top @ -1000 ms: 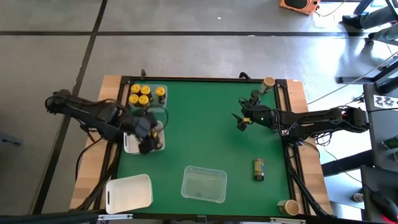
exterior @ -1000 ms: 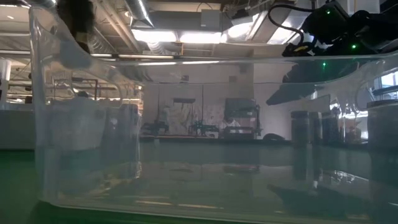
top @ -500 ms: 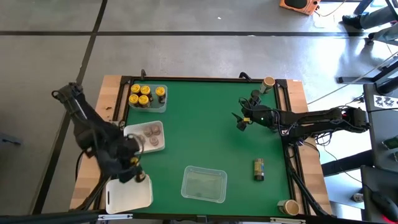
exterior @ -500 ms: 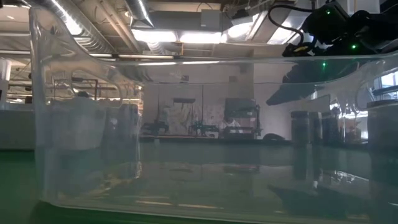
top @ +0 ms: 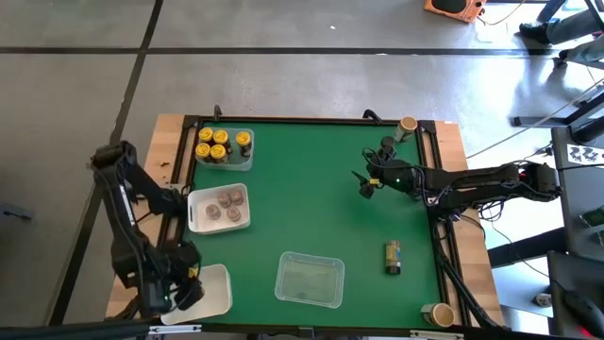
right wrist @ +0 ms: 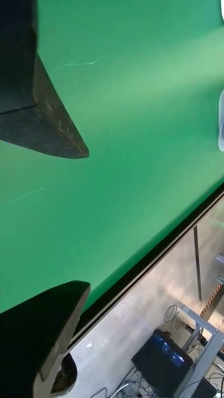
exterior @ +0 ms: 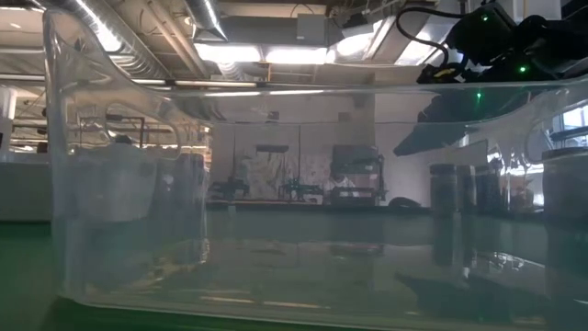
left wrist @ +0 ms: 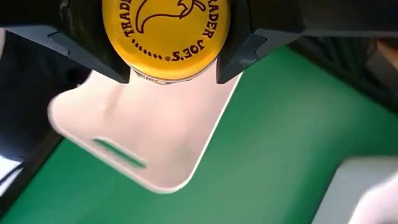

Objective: Sort spices by type
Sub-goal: Put the yellow spice bottle from the top transparent bin into the bottom white bin

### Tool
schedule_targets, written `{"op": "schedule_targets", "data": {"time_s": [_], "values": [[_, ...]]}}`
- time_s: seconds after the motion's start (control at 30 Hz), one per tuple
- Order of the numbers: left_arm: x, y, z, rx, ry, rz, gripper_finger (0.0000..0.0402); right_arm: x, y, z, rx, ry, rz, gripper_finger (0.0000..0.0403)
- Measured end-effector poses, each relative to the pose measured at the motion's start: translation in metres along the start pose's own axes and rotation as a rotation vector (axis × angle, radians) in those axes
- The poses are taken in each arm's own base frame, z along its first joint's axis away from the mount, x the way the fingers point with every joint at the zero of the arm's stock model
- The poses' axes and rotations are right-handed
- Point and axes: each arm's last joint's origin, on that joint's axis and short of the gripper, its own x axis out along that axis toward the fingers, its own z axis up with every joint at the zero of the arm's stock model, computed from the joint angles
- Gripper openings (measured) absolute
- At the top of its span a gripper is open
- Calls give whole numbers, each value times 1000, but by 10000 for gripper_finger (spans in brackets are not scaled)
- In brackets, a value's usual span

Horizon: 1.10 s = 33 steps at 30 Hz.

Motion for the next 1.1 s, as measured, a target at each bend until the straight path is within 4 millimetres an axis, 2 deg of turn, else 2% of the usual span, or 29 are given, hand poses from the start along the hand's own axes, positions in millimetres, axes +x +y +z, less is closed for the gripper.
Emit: {"op": "schedule_targets", "data": {"time_s": [0.17,0.6,1.1], "values": [[12,2,-12,-14,74,123,223,0,-1,0,0,1,-19,337],[39,3,-27,107,25,313,224,0,-1,0,0,1,-21,337],[39,5,-27,62,46,331,230,0,-1,0,3,1,-21,337]]}}
